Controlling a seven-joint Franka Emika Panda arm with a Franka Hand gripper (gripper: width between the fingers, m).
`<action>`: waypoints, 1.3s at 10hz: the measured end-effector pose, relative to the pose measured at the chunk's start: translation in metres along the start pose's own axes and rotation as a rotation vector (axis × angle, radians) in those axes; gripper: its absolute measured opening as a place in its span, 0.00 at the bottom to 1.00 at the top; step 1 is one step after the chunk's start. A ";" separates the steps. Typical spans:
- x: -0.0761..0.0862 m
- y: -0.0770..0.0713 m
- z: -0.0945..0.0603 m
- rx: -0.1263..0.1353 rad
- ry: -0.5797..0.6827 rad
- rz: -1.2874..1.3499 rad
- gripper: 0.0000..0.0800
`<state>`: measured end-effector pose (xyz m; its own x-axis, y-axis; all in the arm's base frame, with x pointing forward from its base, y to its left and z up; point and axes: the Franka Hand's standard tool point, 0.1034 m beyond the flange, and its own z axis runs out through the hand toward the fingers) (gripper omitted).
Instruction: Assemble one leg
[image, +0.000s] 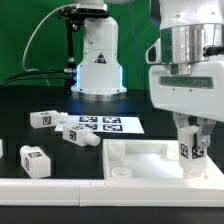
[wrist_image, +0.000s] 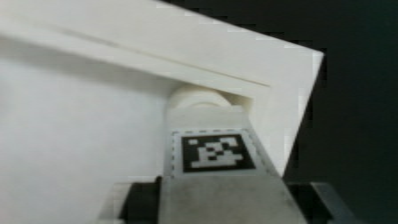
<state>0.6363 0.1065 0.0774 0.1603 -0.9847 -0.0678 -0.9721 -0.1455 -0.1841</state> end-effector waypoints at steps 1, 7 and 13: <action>-0.001 0.000 0.000 -0.001 0.000 0.036 0.36; -0.007 0.004 0.001 -0.095 -0.034 -0.753 0.80; -0.006 -0.010 -0.004 -0.088 0.022 -1.303 0.81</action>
Offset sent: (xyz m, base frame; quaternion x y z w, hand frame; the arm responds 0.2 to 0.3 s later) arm -0.0055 0.0107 0.0011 -0.1025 0.0188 -0.3063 0.9462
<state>0.6442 0.1130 0.0838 0.9850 -0.1172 0.1268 -0.1133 -0.9929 -0.0375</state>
